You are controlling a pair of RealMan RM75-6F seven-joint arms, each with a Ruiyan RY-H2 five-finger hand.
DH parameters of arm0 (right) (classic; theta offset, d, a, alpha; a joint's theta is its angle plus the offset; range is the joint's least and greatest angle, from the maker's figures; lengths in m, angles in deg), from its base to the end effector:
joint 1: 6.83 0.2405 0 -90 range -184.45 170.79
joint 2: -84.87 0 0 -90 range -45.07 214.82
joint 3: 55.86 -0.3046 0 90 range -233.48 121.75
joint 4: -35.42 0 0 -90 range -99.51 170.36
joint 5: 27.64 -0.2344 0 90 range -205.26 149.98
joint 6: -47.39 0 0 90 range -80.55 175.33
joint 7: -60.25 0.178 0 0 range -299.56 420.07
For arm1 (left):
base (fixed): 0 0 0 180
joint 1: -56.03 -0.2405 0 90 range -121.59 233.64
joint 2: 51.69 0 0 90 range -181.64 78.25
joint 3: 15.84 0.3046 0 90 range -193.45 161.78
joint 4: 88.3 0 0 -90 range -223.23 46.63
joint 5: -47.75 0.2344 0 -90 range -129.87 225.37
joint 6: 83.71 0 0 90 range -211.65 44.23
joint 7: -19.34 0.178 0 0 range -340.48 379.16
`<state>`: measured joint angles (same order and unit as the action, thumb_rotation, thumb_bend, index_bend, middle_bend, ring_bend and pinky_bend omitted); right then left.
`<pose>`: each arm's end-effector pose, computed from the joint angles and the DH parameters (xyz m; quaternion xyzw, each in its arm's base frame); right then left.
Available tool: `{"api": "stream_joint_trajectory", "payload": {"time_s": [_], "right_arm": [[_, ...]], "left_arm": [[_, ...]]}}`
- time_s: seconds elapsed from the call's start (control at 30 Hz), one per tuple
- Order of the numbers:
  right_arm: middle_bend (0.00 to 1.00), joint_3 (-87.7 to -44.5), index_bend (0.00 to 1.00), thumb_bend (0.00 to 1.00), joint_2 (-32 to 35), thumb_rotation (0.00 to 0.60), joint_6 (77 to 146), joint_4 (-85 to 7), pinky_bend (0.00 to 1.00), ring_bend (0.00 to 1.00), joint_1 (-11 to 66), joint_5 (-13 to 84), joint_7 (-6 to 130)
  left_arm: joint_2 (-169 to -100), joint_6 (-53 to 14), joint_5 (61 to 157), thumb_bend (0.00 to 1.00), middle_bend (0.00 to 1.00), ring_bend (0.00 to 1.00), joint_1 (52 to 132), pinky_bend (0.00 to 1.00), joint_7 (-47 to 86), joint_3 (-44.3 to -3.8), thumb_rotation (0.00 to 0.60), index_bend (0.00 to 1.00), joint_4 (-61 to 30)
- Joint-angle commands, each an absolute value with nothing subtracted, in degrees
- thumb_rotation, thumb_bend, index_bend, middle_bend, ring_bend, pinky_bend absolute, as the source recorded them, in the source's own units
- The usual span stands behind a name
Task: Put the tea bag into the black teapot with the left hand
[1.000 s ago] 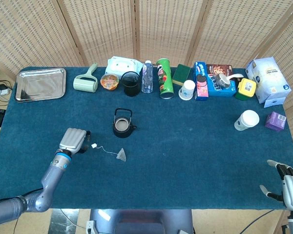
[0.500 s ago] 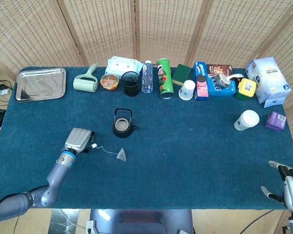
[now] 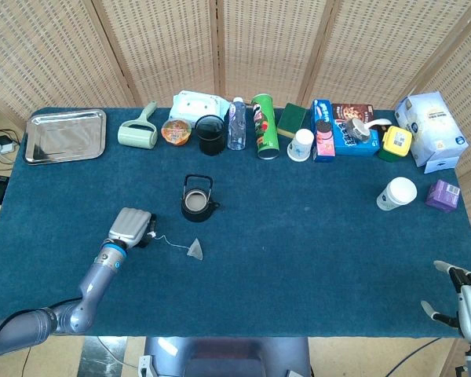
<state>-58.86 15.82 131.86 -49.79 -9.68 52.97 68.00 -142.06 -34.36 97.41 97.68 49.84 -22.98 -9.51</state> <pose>-0.4252 -0.1666 0.1442 0.5109 -0.4723 0.3605 0.6213 -0.2462 0.4100 -0.0738 -0.7531 -0.4105 -0.2326 0.4585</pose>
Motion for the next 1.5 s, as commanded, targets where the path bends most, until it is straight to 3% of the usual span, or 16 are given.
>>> {"api": "stream_joint_trajectory", "payload": {"time_s": [0.03, 1.17, 1.5], "right_arm": [[0.29, -58.83, 0.24, 0.24, 15.81, 0.6, 131.84, -49.71, 0.22, 0.25, -9.75, 52.94, 68.09], [0.29, -59.0, 0.24, 0.24, 15.97, 0.6, 132.86, -49.67, 0.22, 0.25, -10.87, 52.87, 68.79], [0.29, -58.89, 0.24, 0.24, 16.12, 0.6, 133.01, -50.05, 0.22, 0.25, -10.72, 53.73, 68.78]], "left_arm": [[-142.08, -34.43, 97.15, 0.45, 1.0, 1.0, 97.9, 0.94, 50.02, -22.8, 0.6, 0.52, -9.53], [-141.66, -34.28, 94.41, 0.49, 1.0, 1.0, 99.63, 0.94, 48.87, -21.66, 0.6, 0.57, -8.28], [-135.79, -29.59, 99.9, 0.49, 1.0, 1.0, 98.15, 0.94, 46.6, -22.19, 0.6, 0.58, -0.13]]}}
